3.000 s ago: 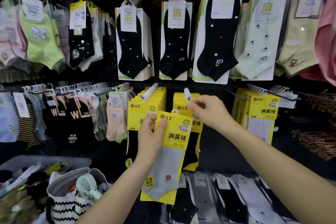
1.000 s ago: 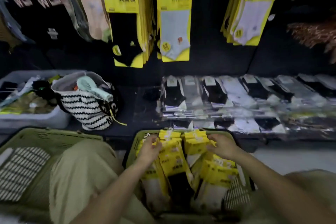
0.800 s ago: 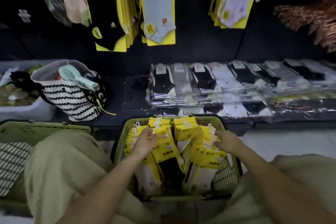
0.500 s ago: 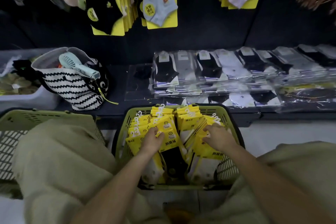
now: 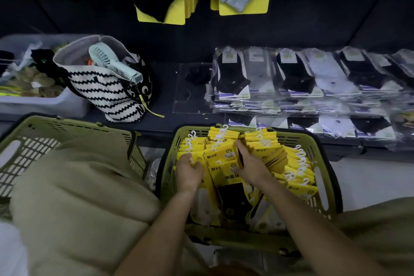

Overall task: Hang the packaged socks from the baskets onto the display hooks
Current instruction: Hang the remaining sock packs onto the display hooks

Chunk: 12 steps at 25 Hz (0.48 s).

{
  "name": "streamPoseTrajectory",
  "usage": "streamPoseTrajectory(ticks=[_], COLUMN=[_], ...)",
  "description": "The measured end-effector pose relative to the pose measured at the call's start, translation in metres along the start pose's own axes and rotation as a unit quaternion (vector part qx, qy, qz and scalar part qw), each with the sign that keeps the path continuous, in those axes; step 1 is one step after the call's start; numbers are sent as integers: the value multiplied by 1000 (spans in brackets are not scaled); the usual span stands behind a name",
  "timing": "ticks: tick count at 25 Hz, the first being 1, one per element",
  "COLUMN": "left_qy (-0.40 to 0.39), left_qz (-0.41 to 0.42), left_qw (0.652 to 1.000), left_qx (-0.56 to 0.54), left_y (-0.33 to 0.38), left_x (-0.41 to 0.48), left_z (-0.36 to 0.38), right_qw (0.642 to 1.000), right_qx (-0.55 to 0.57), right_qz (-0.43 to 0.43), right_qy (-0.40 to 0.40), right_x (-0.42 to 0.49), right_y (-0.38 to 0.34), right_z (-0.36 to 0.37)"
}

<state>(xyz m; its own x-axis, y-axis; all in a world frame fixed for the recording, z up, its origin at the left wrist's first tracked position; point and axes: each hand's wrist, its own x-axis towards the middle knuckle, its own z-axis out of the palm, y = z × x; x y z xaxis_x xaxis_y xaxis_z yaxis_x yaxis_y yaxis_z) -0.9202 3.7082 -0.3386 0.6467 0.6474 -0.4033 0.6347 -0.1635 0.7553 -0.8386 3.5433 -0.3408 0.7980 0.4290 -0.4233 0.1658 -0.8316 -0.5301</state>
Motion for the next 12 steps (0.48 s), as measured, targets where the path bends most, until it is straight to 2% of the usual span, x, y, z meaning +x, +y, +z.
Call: streamPoseTrajectory(ticks=[2,6,10,12], left_qy=[-13,27,50,49], left_qz=[-6,-38,-32,-13], left_qw=[1000,999,998,998], left_qx=[-1,21,34,45], left_y=[1,5,10,8], left_x=[7,12,5,2], left_z=[4,15,24,24], right_qw=[999,990,995,994], right_qx=[49,99,2,37], right_qz=[6,65,83,91], right_qy=[3,82,51,37], right_x=[4,7,10,9], right_y=[-3,1,6,5], right_z=[16,33,41,40])
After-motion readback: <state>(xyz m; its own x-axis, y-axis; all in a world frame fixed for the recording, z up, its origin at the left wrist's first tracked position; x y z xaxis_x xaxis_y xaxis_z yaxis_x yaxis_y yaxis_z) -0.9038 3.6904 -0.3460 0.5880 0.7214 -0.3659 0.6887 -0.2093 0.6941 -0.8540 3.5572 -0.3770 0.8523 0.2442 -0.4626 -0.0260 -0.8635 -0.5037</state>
